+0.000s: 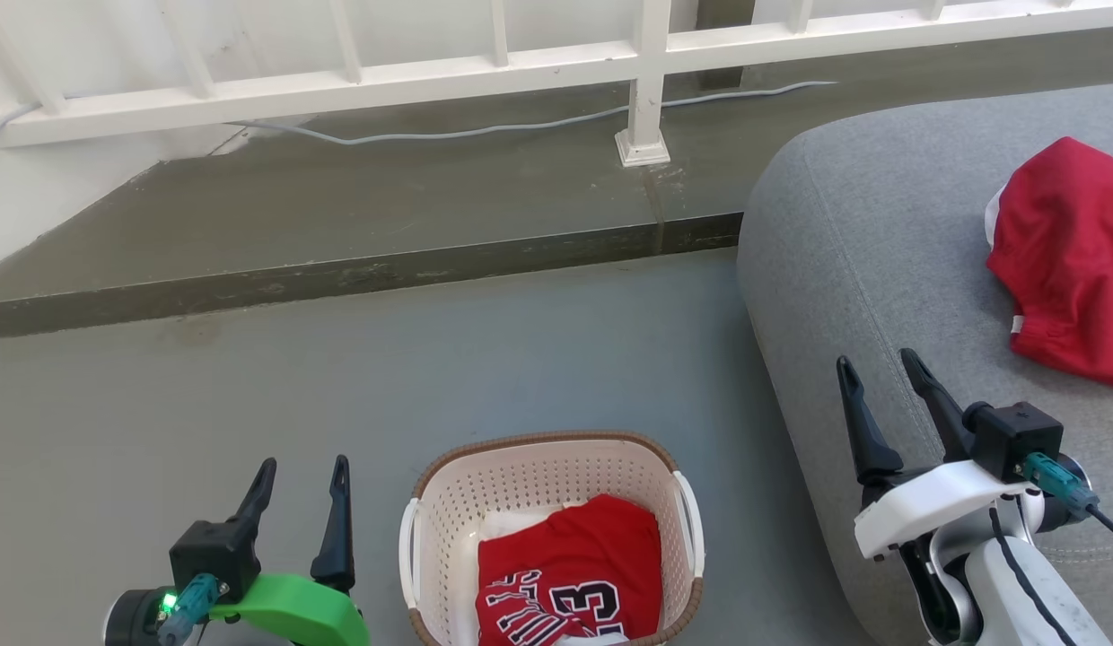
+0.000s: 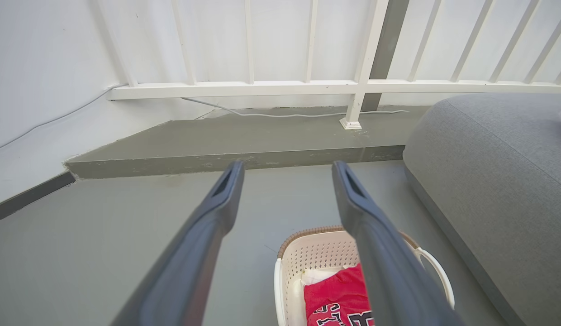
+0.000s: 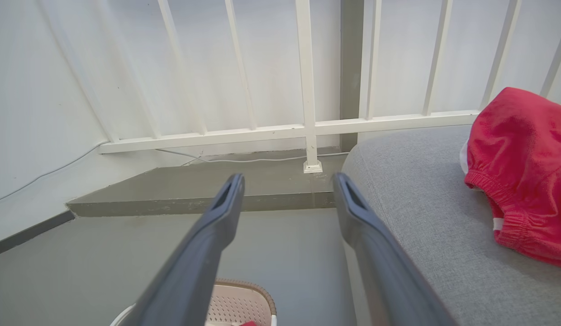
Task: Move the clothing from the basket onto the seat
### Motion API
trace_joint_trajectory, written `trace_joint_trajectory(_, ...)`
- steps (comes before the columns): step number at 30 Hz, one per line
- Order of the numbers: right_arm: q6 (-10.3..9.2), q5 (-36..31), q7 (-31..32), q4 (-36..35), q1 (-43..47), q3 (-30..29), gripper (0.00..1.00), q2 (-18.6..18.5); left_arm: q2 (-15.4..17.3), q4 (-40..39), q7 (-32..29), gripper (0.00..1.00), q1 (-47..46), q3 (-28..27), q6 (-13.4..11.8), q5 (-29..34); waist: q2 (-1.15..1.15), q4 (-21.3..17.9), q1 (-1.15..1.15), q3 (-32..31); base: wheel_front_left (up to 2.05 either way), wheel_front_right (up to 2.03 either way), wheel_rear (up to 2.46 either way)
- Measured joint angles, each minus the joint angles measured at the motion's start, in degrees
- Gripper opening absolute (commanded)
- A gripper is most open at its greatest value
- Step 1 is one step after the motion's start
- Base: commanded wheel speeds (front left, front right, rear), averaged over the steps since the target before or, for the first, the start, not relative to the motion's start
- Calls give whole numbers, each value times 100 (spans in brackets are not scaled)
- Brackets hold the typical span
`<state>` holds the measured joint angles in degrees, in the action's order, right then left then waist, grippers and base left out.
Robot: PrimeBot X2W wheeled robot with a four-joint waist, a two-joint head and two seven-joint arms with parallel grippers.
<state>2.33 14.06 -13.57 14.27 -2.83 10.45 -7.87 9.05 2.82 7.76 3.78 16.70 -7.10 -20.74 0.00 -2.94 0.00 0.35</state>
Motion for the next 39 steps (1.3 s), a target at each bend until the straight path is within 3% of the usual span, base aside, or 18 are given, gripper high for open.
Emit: trace_joint_trajectory(39, -136, 3, 337, -753, 227, 80, 100, -70, -115, -311, -225, 100, 107, -1, 0, 192, 0, -122, 0, 154, 0, 0, 0)
